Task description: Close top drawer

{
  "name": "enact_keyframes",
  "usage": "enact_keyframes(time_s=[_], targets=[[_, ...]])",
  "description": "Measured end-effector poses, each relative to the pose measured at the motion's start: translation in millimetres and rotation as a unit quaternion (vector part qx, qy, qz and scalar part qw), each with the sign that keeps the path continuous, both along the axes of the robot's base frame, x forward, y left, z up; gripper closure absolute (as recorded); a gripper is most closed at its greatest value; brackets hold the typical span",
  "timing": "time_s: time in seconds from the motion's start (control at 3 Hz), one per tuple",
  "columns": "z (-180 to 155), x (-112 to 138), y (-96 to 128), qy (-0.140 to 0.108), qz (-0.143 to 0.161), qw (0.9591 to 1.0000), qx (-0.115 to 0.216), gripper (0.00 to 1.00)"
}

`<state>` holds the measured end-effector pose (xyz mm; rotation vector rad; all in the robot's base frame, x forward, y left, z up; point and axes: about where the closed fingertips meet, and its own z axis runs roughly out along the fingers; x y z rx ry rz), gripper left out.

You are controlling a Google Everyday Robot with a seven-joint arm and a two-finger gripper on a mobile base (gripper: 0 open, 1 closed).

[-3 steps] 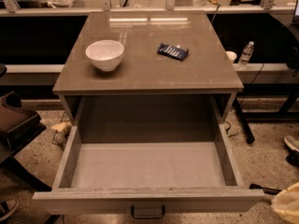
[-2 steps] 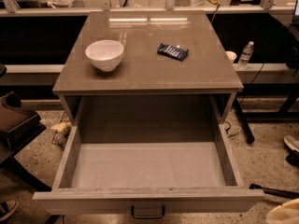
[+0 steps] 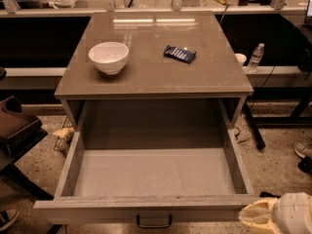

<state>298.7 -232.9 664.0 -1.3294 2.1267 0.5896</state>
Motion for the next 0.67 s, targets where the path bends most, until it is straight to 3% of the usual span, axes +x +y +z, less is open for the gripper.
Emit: enact_keyframes(time_s=[0.67], targets=[[-20.2,42.2,15.0,-0.020,0.003,0.9998,0.009,1.00]])
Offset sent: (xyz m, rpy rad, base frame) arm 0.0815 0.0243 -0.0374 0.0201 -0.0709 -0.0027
